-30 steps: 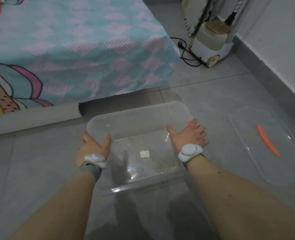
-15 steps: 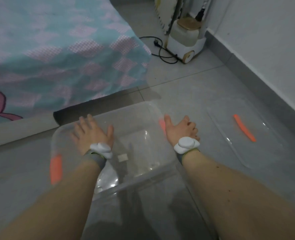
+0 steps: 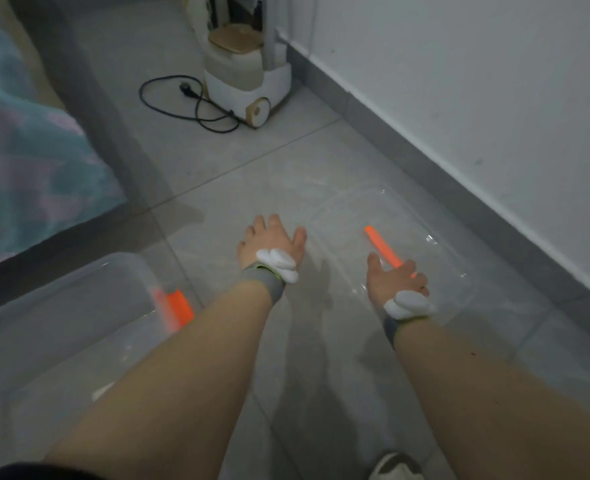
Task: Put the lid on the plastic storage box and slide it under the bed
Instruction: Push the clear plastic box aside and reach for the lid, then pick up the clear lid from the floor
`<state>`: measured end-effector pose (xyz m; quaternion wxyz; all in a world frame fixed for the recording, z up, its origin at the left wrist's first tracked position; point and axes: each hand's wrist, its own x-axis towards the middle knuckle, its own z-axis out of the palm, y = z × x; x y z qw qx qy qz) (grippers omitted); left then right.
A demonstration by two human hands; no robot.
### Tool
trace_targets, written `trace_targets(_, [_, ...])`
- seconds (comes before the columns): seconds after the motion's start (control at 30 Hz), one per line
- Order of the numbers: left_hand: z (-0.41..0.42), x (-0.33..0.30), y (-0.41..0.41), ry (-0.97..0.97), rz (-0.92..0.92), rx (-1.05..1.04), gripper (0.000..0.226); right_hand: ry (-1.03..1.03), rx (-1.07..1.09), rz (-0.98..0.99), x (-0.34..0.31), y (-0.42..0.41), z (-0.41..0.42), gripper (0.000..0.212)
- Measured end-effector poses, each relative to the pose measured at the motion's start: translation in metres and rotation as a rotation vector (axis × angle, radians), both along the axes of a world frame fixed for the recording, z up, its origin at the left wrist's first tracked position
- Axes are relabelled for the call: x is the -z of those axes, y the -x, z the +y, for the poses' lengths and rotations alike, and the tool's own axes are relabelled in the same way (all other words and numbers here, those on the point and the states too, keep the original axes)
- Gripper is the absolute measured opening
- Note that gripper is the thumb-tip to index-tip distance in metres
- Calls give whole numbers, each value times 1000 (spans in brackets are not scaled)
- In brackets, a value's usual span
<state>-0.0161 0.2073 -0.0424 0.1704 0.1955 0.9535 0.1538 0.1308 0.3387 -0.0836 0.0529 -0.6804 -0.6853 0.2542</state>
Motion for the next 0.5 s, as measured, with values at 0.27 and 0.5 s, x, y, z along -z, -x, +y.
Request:
trace_targets(0.27, [85, 71, -5, 107, -180, 40, 69, 193, 216, -15, 67, -47, 91, 89])
trace_targets(0.5, [107, 106, 13, 166, -212, 48, 71, 318, 78, -210, 94, -52, 108, 93])
